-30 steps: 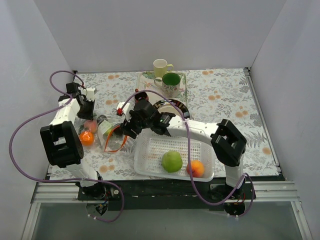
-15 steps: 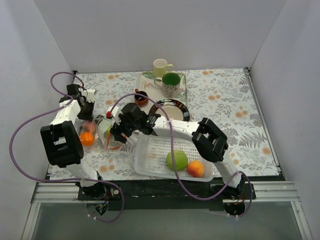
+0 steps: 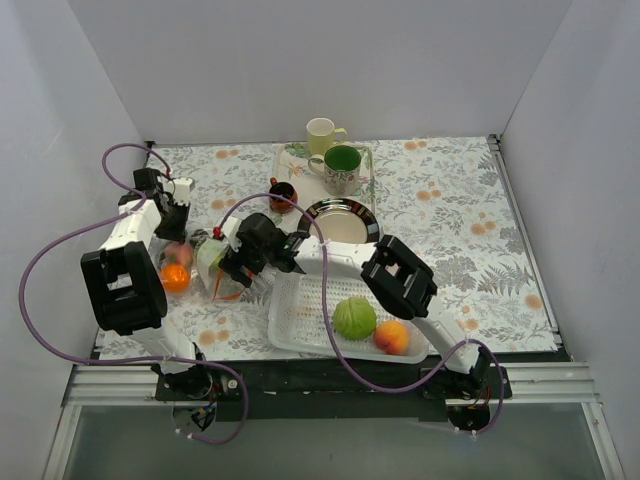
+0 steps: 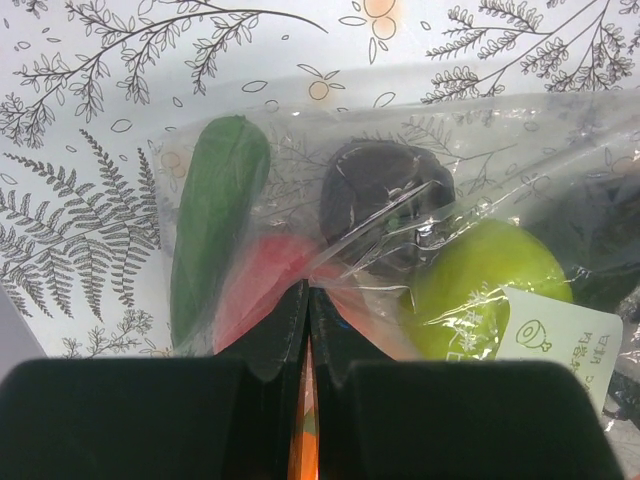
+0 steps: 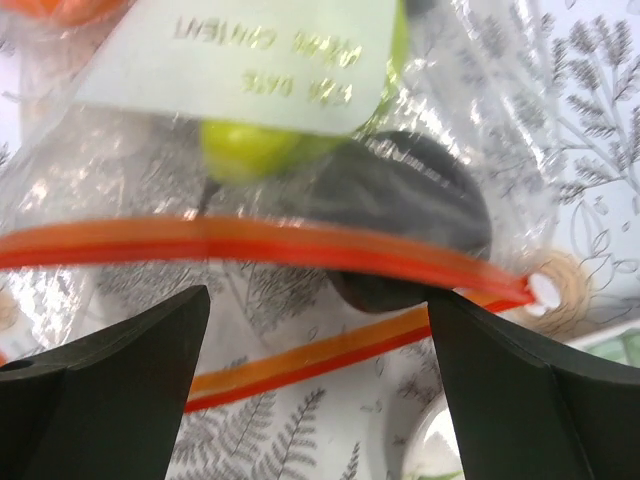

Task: Open the zip-top bag and remove the fake food

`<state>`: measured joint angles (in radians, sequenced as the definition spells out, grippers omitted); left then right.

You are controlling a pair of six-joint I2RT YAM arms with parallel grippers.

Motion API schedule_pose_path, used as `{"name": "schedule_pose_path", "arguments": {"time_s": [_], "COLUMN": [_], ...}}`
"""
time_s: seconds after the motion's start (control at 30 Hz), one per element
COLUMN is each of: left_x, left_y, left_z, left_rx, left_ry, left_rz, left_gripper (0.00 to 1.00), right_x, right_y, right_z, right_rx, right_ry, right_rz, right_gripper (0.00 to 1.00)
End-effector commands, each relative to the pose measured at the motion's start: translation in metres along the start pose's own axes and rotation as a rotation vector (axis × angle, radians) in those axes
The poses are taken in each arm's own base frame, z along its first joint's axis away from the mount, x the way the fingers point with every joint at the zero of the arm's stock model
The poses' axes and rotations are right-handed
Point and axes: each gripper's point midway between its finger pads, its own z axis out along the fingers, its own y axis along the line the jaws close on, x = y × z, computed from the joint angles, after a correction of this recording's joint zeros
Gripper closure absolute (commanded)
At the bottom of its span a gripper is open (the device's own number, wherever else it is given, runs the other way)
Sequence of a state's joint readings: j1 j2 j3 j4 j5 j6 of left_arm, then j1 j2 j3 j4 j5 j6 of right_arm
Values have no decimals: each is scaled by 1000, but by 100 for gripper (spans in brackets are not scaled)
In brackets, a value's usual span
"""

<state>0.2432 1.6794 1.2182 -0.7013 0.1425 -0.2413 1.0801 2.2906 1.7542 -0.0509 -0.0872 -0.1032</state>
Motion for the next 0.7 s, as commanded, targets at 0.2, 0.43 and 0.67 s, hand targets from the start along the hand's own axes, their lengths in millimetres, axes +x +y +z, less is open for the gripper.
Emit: {"name": "schedule_pose_path", "arguments": {"time_s": [0.2, 0.43, 0.67], "left_x": [4, 11, -3], "left_y": [-16, -36, -39], "left_z": [-9, -13, -31], "left_rx": [98, 188, 221], "left_ry": [1, 27, 41], "left_rz": [57, 74, 86], "left_gripper": [100, 100, 87], "right_x": [-38, -33, -42], "right_y": [-23, -29, -38], "right_z": [23, 30, 19], "right_rx": [81, 111, 185], "right_ry": [-155, -196, -280], "right_rz": [-2, -15, -14], "right_gripper": [2, 2, 2]}}
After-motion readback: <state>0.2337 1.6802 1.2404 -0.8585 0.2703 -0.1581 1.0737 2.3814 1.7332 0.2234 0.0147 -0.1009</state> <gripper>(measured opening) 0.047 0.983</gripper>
